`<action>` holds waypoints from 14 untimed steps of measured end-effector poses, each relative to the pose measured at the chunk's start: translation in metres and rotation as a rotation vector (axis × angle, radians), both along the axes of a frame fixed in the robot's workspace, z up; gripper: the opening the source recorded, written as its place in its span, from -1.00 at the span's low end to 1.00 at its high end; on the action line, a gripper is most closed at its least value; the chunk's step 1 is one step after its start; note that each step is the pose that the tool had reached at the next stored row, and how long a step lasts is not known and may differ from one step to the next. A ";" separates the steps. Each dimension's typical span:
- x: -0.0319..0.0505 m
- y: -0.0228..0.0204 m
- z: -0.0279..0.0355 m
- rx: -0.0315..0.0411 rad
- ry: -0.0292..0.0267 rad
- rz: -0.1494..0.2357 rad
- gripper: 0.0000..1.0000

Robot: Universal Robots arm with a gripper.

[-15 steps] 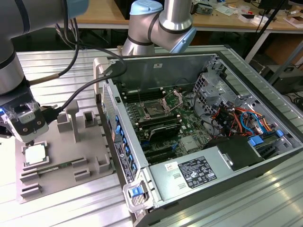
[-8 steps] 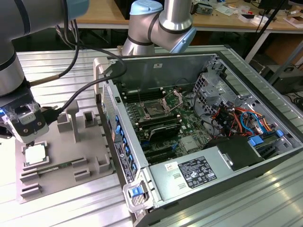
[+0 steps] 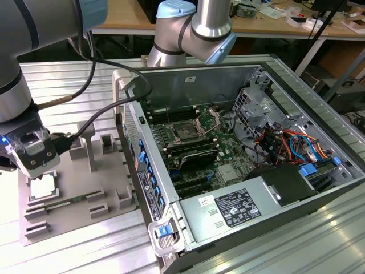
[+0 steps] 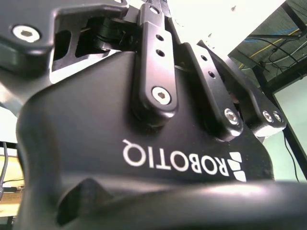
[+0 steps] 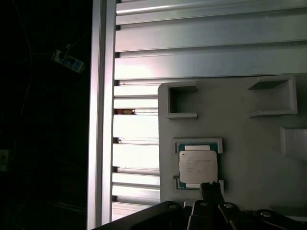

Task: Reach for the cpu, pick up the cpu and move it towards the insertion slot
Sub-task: 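Reach for the cpu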

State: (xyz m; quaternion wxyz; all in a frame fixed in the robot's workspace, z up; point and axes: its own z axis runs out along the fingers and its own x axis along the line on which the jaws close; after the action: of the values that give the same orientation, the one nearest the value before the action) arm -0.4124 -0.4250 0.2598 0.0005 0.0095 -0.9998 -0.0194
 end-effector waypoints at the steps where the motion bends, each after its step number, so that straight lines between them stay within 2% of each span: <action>1: 0.0000 -0.0001 -0.0003 0.0000 -0.0001 0.000 -0.79; 4: 0.0000 -0.0003 -0.0007 0.0000 -0.0001 0.000 -0.79; 6: 0.0000 -0.0011 -0.0032 0.0001 -0.0001 0.000 -0.79; 14: 0.0000 -0.0013 -0.0046 0.0001 -0.0001 0.000 -0.79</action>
State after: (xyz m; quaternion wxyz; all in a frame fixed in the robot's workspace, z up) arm -0.4124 -0.4263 0.2551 0.0004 0.0096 -0.9998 -0.0194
